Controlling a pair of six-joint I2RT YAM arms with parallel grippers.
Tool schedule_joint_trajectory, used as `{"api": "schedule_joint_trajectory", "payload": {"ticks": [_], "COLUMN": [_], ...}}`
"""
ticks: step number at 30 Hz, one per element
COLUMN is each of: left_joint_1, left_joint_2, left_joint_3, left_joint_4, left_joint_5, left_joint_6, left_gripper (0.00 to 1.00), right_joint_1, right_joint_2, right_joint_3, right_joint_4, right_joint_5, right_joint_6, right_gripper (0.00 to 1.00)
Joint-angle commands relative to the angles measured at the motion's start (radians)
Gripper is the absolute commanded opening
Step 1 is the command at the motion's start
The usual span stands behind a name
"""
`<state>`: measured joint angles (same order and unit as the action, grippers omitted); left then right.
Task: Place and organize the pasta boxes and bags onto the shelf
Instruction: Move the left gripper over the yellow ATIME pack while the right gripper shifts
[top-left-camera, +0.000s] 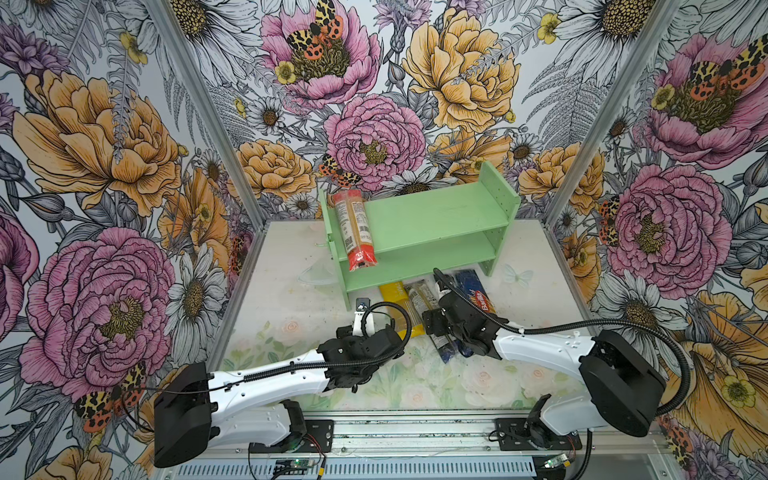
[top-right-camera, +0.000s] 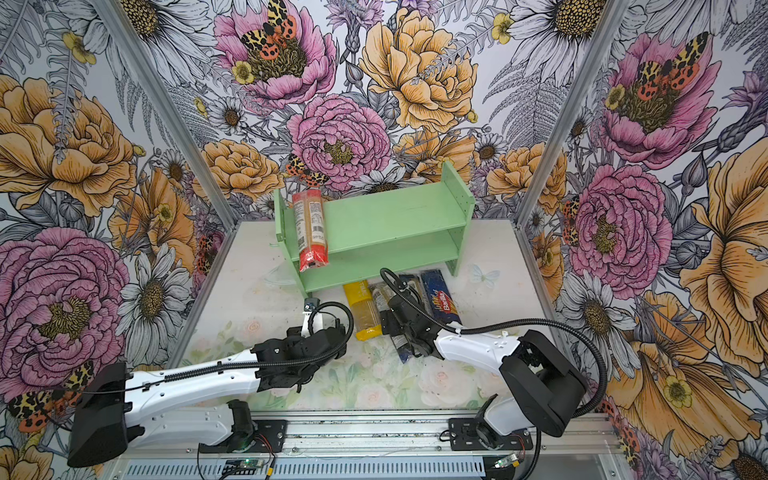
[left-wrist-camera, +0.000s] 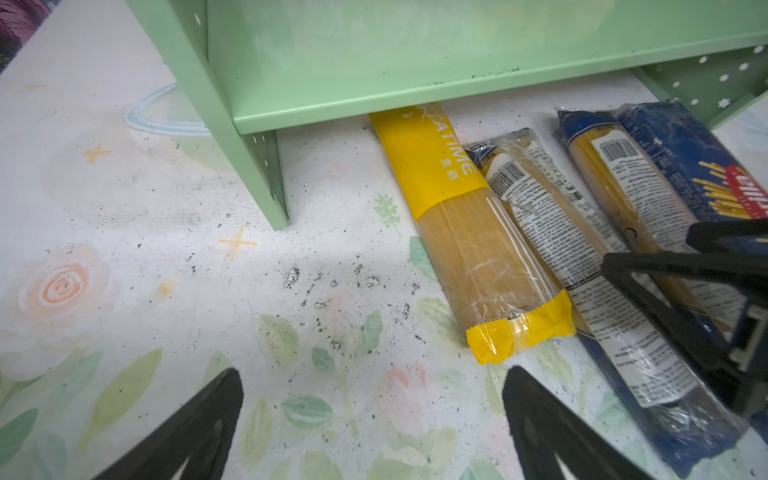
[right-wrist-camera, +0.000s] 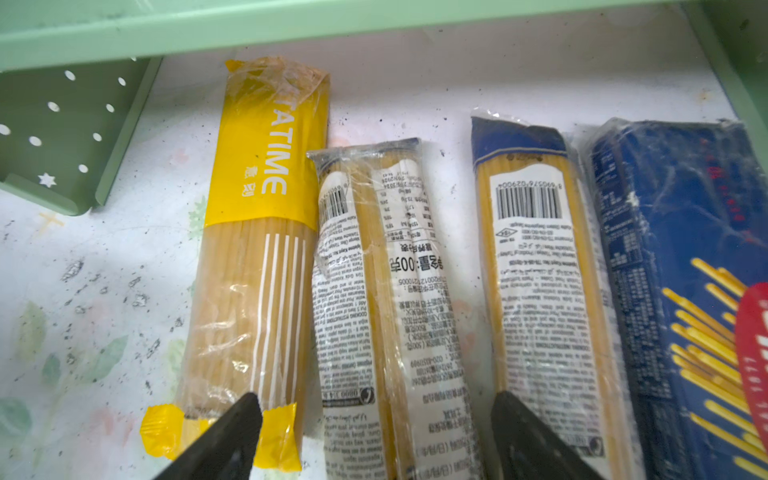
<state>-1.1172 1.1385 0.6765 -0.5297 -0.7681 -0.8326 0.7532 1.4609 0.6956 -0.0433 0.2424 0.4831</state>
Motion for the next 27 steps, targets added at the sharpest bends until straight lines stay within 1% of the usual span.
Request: {"api": "schedule_joint_trajectory", "payload": {"ticks": [1,4,8,10,11,18,22,27], "left_joint_1": [-0.009,-0.007,-0.006,-0.005,-0.005,-0.007,-0.013,-0.016], "left_joint_2": [-0.050,-0.078,-0.064,-0.036,-0.021,0.120,0.172,0.179], "left_joint_3": [-0.070,-0.133,-0.149,-0.135,-0.126,-0.052,-0.035,-0.048], "left_joint_4": [0.190,0.267,0.271,0.261,0.257,0.249,0.256,0.269], "left_joint_5": [0.040,0.051,0.056,0.064,0.067,0.082,0.088,0.083], "left_joint_6": [0.039,0.046,0.037,0.047,0.053,0.066,0.059,0.045], "left_gripper": [0.99,0.99,0.99,0.99,0.99,0.99,0.99,0.99], "right_joint_1": [0.017,0.030,0.035,0.034,0.063,0.134,0.156,0.181], "right_joint_2": [0.036,0.060,0.089,0.107,0.117,0.214,0.250,0.273], "right_joint_3": [0.005,0.014,0.024,0.031,0.035,0.099,0.119,0.139], "right_joint_4": [0.035,0.031,0.028,0.028,0.027,-0.009,-0.013,-0.010], "right_joint_5": [0.060,0.088,0.116,0.132,0.140,0.229,0.241,0.206], "right_joint_6": [0.018,0.013,0.010,0.014,0.014,-0.017,-0.024,-0.043], "right_gripper": [0.89,0.89,0.89,0.89,0.89,0.88,0.88,0.88]}}
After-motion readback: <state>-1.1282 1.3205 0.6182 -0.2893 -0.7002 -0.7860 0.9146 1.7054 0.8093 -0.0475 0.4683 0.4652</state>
